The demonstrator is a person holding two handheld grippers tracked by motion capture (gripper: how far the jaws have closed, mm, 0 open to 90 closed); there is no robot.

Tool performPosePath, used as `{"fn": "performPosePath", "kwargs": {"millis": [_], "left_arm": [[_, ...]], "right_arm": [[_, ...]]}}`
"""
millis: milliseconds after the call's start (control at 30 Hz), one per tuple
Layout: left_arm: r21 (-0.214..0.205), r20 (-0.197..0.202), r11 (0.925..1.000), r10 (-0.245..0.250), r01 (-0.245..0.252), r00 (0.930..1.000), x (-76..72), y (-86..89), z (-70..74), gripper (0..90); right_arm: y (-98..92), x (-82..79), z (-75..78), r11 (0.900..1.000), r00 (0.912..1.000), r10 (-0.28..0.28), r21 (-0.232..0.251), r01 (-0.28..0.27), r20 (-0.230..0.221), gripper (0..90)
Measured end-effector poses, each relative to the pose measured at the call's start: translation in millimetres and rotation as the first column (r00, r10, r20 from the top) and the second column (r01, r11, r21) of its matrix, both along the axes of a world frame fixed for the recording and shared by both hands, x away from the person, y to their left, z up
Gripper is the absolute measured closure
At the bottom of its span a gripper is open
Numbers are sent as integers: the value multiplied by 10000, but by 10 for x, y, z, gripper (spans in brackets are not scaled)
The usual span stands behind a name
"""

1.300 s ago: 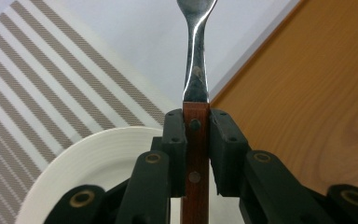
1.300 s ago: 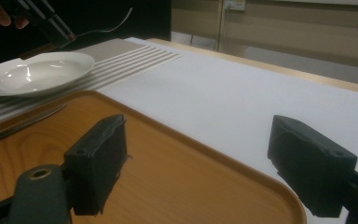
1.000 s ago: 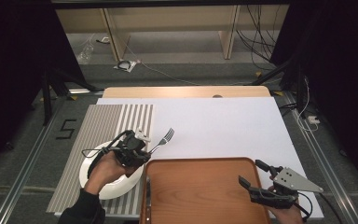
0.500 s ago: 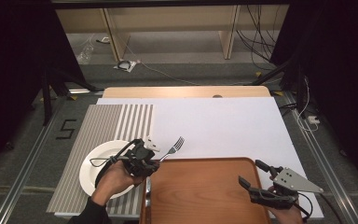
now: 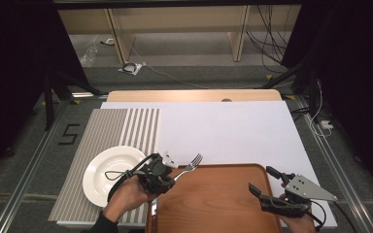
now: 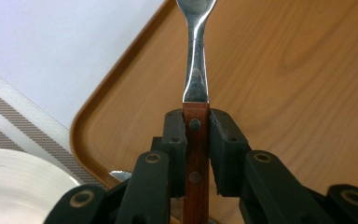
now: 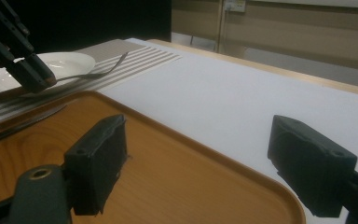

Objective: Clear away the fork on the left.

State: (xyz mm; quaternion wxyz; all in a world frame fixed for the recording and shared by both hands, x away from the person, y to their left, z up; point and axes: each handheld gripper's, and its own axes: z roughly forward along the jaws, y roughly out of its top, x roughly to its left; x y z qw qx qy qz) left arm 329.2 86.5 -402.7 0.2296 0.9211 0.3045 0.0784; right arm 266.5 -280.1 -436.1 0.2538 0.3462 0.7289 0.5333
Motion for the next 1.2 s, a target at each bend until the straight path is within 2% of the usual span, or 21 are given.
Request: {"fn": "performPosePath", "kwargs": {"millis": [400,833,1200], "left_arm": [[104,-225,9992,-385,387,9990,-159,-138,-49,771],[153,-902,9978,-629,645,9939,-315,-307,-214,771],[310,-1289,9952,-882,929,9877,-434,-394,-324,770]], "right_arm": [[-1,-1,1,10000,10000,-23,-6,23,31,205],[-1,-2,0,10000,10000,-20,-20,20,39,206],[0,-2,-1,10000,10000,-16,-23,16,48,206]]}}
